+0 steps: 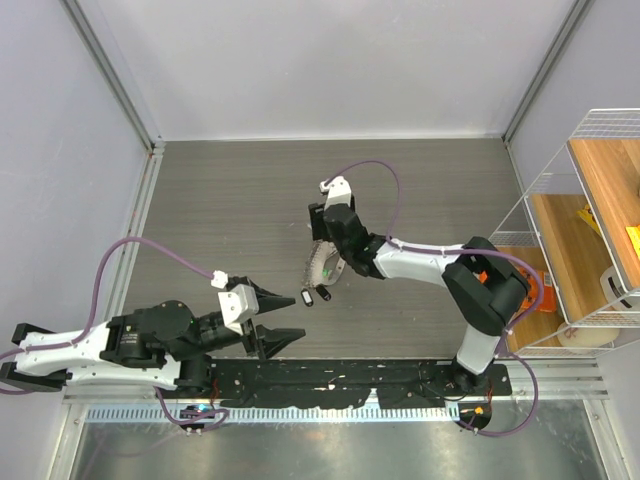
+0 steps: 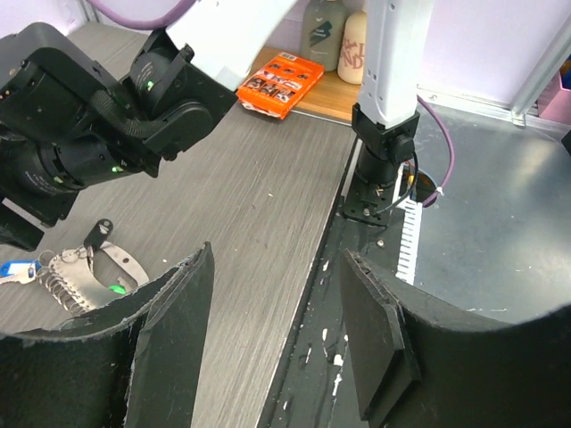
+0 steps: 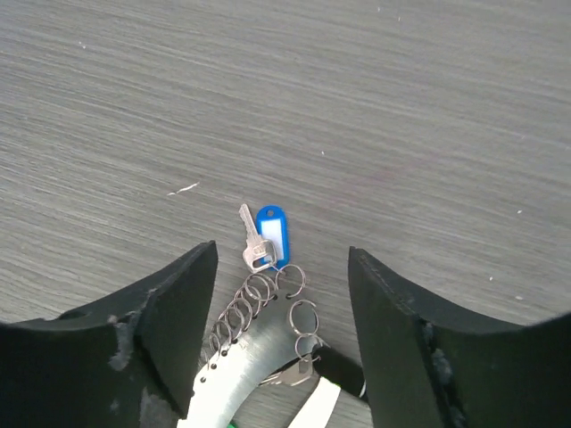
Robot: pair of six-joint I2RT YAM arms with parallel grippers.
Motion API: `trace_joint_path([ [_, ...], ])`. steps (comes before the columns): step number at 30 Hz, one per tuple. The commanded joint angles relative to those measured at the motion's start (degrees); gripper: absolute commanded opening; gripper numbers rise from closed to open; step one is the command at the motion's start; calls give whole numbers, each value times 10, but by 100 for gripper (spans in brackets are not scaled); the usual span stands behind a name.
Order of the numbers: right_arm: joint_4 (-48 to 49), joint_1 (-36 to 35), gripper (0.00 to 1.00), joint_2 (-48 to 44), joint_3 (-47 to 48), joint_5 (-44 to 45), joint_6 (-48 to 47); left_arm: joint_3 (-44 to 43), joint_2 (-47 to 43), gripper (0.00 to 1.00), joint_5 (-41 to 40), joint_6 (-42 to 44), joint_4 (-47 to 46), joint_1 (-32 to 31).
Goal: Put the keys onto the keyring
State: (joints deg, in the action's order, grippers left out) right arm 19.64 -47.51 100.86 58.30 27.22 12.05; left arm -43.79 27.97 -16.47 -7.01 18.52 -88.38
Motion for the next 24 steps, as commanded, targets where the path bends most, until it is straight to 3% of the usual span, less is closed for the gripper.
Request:
trace_joint_path([
  [1,1,0,71,-58,37,21,-36,-16,2,64,-21,12,-20,-1],
  [3,-24,-1,85,-83,41,19,-46,-21,2,64,-25,15,-17,-1],
  [8,-125,0,91,-133,78,15,-61,-37,-1,72,-37,16,-2,-1],
  [10,-144,0,100,-159,74,15,-67,-42,-5,76,-47,19,6,-1],
  [13,-189,0,96,-199,76,-15,-67,-50,-10,85,-74,30,17,-1],
  [15,-220,0,96,-228,76,-20,-56,-59,-10,100,-105,38,26,-1],
  [20,-282,0,96,-294,73,-3,-32,-73,-3,100,-154,62,33,-1],
  [24,-345,-7,95,-326,84,74,-7,-89,12,99,-188,92,34,-1],
])
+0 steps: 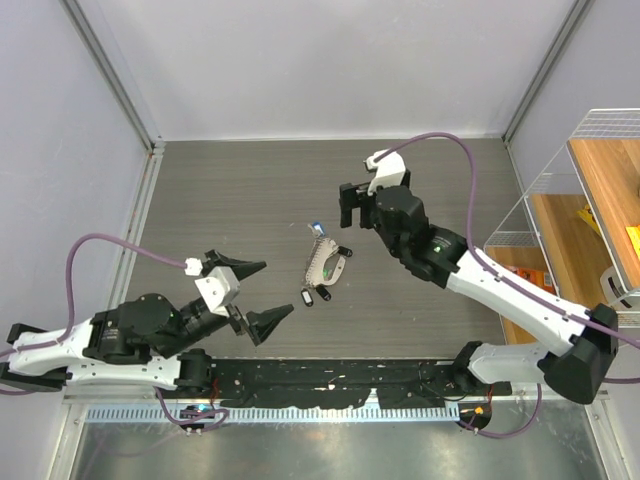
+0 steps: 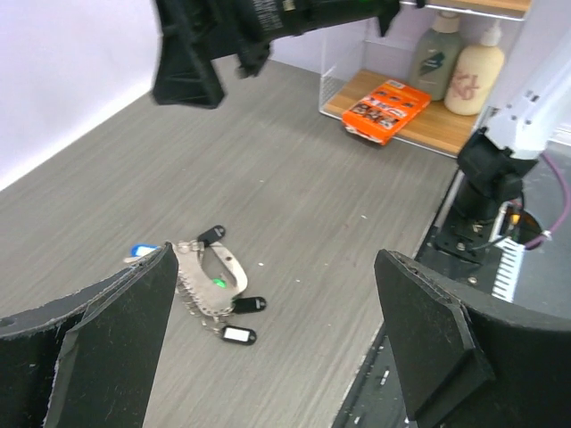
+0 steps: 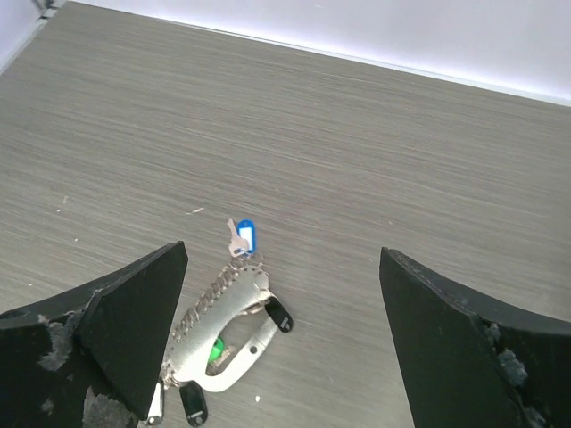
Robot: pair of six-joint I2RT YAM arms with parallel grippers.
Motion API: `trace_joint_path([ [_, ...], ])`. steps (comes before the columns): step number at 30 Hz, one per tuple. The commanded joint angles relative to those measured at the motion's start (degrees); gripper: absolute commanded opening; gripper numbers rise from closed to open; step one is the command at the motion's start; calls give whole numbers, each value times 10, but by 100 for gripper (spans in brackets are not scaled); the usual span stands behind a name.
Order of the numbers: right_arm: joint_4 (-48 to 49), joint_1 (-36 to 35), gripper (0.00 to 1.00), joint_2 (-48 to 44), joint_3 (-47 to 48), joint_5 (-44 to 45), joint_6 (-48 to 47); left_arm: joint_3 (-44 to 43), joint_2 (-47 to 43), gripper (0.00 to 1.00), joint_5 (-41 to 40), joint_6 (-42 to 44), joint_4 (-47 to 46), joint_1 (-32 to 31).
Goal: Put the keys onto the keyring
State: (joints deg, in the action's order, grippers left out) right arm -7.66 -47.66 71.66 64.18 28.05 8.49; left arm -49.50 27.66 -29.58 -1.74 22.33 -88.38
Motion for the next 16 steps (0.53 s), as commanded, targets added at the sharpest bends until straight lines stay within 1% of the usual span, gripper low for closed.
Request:
trace_joint_path([
  [1,-95,-9,95,-42,30,89,29,-37,20,100,-67,45,-5,-1],
  [4,-141,-11,96,-61,40,139,42,-53,29,100,-76,56,-11,-1],
  [9,-137,-16,96,-107,29,125,42,-63,28,100,-66,67,-28,-1],
  [11,-133,-16,96,-121,28,108,19,-66,27,100,-65,70,-29,-1],
  [14,-175,-23,95,-111,47,142,21,-75,34,100,-60,75,-27,-1],
  [16,-173,-29,95,-114,45,162,22,-80,41,100,-57,79,-27,-1],
])
